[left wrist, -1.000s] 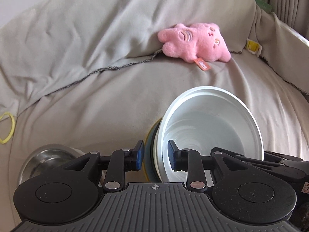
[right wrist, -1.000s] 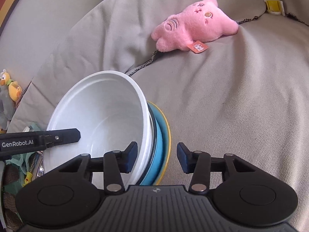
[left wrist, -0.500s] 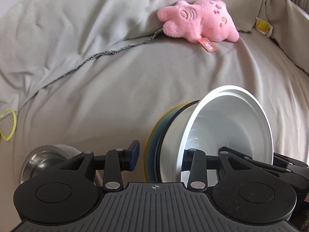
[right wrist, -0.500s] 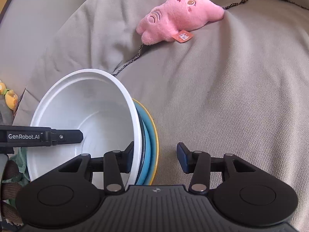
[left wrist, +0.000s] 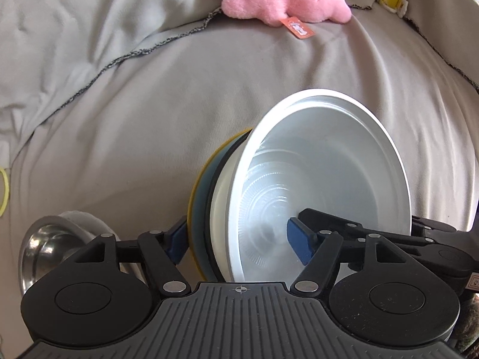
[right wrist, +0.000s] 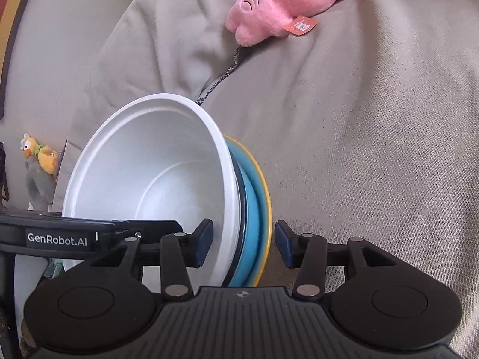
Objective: Organize plates and bowls
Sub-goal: 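Lift the bowl stack with both grippers and tilt it on its side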
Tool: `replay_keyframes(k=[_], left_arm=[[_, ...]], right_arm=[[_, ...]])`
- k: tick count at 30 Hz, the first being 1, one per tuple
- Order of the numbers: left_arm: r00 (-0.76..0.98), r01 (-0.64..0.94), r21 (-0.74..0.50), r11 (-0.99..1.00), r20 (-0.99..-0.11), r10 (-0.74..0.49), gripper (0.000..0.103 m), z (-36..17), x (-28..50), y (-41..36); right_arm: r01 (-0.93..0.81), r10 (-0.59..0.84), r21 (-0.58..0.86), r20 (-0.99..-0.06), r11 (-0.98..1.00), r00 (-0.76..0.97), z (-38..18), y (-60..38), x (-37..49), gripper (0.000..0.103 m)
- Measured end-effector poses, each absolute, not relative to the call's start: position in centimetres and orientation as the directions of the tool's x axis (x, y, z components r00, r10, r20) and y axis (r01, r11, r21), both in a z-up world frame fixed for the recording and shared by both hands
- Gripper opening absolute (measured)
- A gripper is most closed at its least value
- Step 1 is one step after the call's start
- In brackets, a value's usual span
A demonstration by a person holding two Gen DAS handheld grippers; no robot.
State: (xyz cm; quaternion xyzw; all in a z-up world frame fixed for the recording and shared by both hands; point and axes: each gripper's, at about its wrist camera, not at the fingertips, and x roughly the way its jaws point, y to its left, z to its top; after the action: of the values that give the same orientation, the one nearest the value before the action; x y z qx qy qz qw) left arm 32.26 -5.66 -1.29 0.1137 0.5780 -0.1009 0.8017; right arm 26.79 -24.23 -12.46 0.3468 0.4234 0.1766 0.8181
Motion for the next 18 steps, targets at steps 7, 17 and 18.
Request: replay_keyframes(k=[7, 17, 18], left_arm=[[0.272, 0.277, 0.043, 0.960, -0.962, -0.036, 0.057, -0.5, 32.6, -5.2], [0.273, 0.289, 0.103, 0.952, -0.962, 0.021, 0.055, -1.2, 32.5, -5.4], [0.283, 0.287, 0.112, 0.951, -0.959, 0.027, 0.053, -1.2, 32.5, -5.5]], right_arm=[[0.013, 0.599, 0.736, -0.561, 0.677, 0.571, -12.7, -24.6, 26.9, 0.046], [-0.026, 0.624, 0.719, -0.585, 0.695, 0.518, -12.0, -24.1, 28.9, 0.046], [-0.039, 0.647, 0.730, -0.578, 0.682, 0.498, -12.1, -23.9, 29.2, 0.050]])
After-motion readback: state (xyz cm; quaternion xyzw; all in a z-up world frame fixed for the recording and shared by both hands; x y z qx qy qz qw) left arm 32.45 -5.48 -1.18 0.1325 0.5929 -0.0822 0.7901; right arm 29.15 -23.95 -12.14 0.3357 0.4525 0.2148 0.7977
